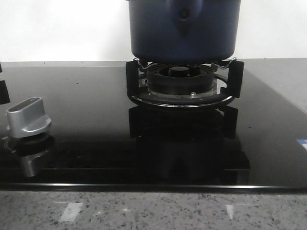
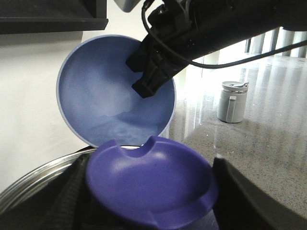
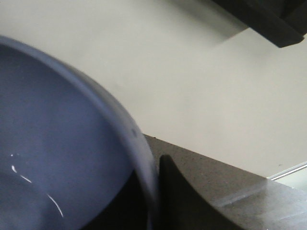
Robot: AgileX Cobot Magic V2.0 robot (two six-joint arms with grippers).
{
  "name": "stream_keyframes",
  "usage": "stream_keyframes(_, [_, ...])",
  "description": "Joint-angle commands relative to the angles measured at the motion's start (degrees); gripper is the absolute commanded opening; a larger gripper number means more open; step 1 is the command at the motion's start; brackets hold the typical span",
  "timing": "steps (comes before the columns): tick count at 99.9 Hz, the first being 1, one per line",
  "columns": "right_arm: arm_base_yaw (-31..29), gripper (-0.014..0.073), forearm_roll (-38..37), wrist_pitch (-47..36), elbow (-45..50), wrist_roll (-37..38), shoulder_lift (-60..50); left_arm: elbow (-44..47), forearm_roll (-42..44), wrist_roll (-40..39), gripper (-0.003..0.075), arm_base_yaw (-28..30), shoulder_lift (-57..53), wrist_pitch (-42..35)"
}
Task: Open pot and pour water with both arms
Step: 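Tilt the bowl with the right gripper to pour water into the saucepan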
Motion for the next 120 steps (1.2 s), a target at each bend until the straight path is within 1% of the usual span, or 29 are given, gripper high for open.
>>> stream_keyframes(1, [0.14,-0.0046,-6.61,-1.13,-2.05,0.72,-2.42,-1.73,-6.62,-0.23,0.0314,0.18,-1.57,-1.13])
stream_keyframes(24, [0.14,-0.0046,-7.52,-1.85,-2.05,0.72,-2.42,-1.73,-6.62,-0.23,0.0314,0.18,-1.57,-1.13])
stream_keyframes(68, [0.14,-0.0046,-13.92,-2.57,-2.05,0.72,-2.21,-1.73,-6.62,-0.23,0.0314,0.18,-1.57,-1.13])
stream_keyframes(86, [0.77,-0.0046,-15.39,-3.08,-2.05,0.72,-2.11,-1.73,-6.62,-0.23,0.0314,0.18,-1.57,-1.13])
stream_keyframes(120, [5.81,-0.0046,-26.29,-4.65,-2.05,0.72,-1.35,-1.73,-6.62,-0.23,0.0314,0.18,-1.57,-1.13])
